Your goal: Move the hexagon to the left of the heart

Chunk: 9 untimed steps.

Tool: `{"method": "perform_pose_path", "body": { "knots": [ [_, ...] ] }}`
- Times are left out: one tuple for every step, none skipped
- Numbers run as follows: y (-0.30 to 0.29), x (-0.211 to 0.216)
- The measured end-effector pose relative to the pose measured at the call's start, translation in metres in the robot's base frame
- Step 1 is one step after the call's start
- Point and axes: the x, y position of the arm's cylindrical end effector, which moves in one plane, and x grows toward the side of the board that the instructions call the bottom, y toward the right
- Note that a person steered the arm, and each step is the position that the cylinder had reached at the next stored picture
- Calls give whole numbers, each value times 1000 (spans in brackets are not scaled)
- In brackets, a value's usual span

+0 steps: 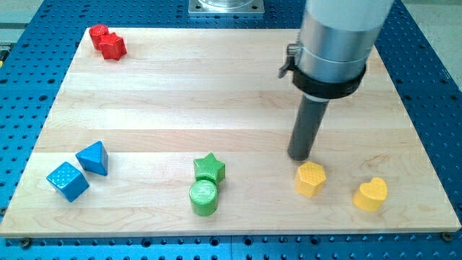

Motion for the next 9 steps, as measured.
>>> {"method": "perform_pose_path", "body": {
  "knots": [
    [16,50],
    [8,44],
    [-38,41],
    [-42,101],
    [-38,102],
    [-24,102],
    [-4,102],
    [18,102],
    [52,103]
  ]
}}
